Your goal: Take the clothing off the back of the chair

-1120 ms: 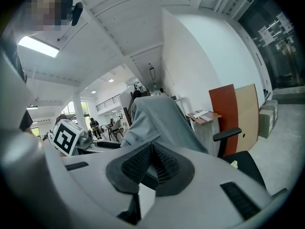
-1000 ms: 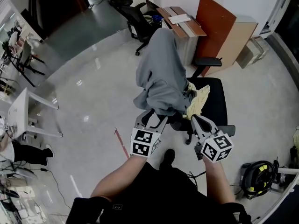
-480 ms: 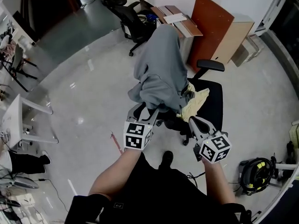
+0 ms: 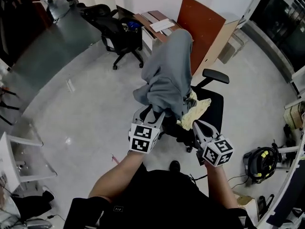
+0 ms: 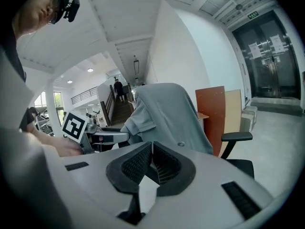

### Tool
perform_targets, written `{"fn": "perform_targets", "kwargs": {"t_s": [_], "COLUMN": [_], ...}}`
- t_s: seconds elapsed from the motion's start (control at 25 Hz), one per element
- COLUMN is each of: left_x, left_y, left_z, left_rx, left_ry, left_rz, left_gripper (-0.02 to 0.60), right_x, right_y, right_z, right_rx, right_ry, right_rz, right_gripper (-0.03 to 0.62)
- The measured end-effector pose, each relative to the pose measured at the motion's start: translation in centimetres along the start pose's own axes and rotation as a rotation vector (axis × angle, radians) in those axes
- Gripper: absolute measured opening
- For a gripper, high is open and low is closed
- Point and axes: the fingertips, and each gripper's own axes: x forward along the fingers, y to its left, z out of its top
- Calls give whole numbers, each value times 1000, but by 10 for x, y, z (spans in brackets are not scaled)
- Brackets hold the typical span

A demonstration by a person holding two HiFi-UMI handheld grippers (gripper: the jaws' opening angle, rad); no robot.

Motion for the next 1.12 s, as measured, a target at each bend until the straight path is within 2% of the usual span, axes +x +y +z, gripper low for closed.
{"fn": "perform_targets", "kwargs": {"t_s": [0.12, 0.24, 0.32, 0.48, 0.6, 0.76, 0.92, 1.12], "left_x": [13, 26, 36, 52, 52, 58, 57, 55], "left_y": [29, 48, 56, 69, 67, 72, 67, 64], "left_z": [14, 23, 27, 40, 46, 54, 65, 60], "left_rx": [46, 94, 115, 129, 123, 92, 96, 115], "left_ry": [2, 16, 26, 16, 2, -14, -40, -37], "left_rz": [-67, -103, -117, -102, -78, -25, 9, 34], "left_gripper": [222, 221, 219, 194, 197, 218, 218, 210], "right_x": [28, 33, 28, 29, 32, 52, 84, 146], "right_y": [18, 21, 13, -17, -39, -57, -61, -61], "right_z": [0, -9, -19, -40, -42, -32, -8, 36], "right_rx": [20, 50, 55, 82, 80, 76, 9, -131], "right_ry": [5, 14, 34, 90, 97, 88, 84, 90], "right_rz": [-58, -123, -167, -211, -225, -199, -116, -19], "right_gripper": [15, 25, 69, 126, 140, 147, 172, 306]}}
